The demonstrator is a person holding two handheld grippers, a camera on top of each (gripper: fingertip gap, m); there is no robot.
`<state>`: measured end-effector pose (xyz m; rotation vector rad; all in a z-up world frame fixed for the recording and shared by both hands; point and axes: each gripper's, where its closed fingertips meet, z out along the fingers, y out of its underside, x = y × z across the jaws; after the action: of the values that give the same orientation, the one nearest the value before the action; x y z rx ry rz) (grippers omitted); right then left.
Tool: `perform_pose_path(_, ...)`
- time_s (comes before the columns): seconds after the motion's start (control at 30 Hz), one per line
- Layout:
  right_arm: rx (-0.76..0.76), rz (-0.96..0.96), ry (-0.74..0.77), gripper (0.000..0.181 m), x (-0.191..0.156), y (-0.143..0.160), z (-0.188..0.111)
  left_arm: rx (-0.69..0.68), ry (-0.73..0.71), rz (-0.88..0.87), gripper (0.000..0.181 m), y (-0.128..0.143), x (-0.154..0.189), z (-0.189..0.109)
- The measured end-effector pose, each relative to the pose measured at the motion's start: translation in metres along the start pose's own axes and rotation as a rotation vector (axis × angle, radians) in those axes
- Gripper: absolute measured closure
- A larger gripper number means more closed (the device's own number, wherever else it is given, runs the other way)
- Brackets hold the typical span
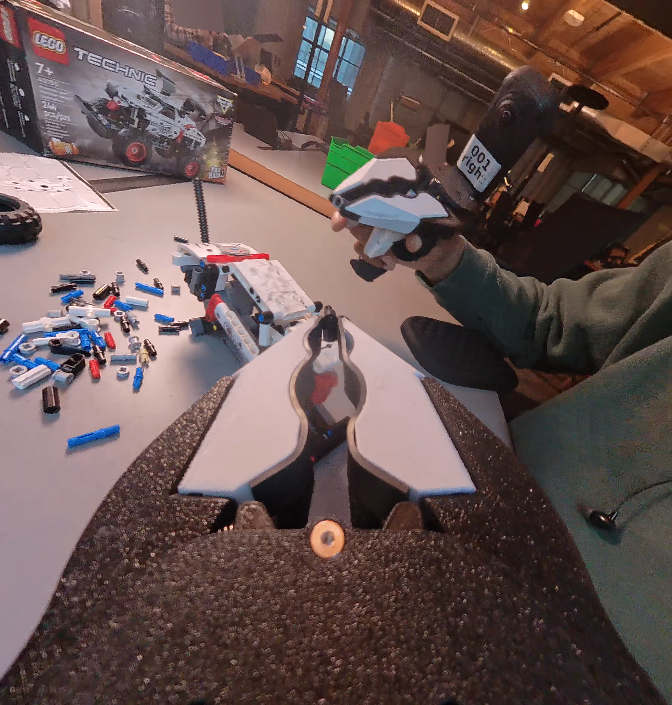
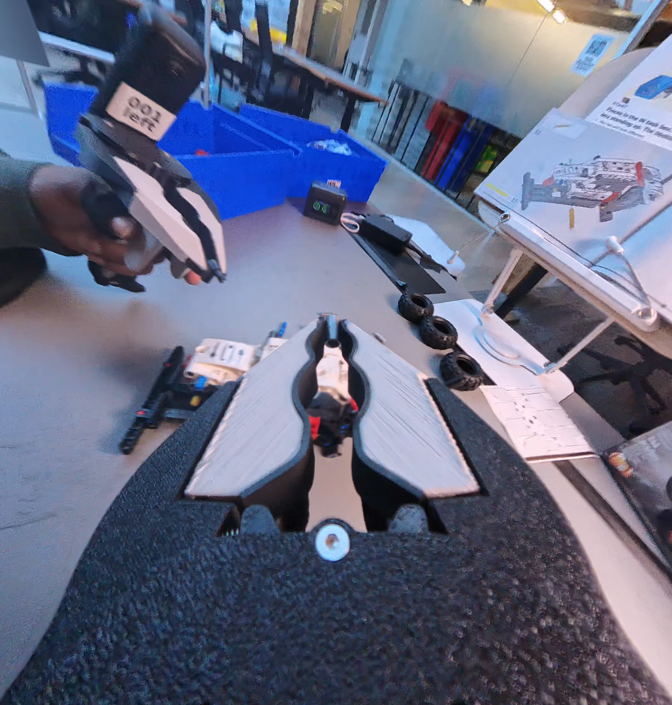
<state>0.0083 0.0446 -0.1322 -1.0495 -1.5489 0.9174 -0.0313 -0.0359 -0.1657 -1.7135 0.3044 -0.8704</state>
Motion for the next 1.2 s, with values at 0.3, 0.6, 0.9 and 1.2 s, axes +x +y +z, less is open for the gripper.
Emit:
perform_pose_path(0.3, -0.695, -0.507, -0.373, 0.174, 0.043, 0.070, 0.137, 0.195, 0.206, -0.266, 0.174, -0.021, 0.007, -0.012)
perform_pose_path(0.6, -0.918, -0.503, -0.515, 0.156, 0.034, 0.118, 0.164, 0.232, 0.295, -0.328, 0.174, -0.025, 0.011, -0.018)
perform_pose_path(0.9, -0.123, -0.155, -0.631, 0.156, -0.042, -0.041, 0.076, 0.247, 0.368, -0.267, 0.174, -0.031, 0.029, -0.020)
perform_pose_path(1.2, 0.157, -0.062, -0.536, 0.166, -0.104, -0.064, 0.013, 0.246, 0.486, -0.185, 0.174, -0.031, 0.064, -0.014)
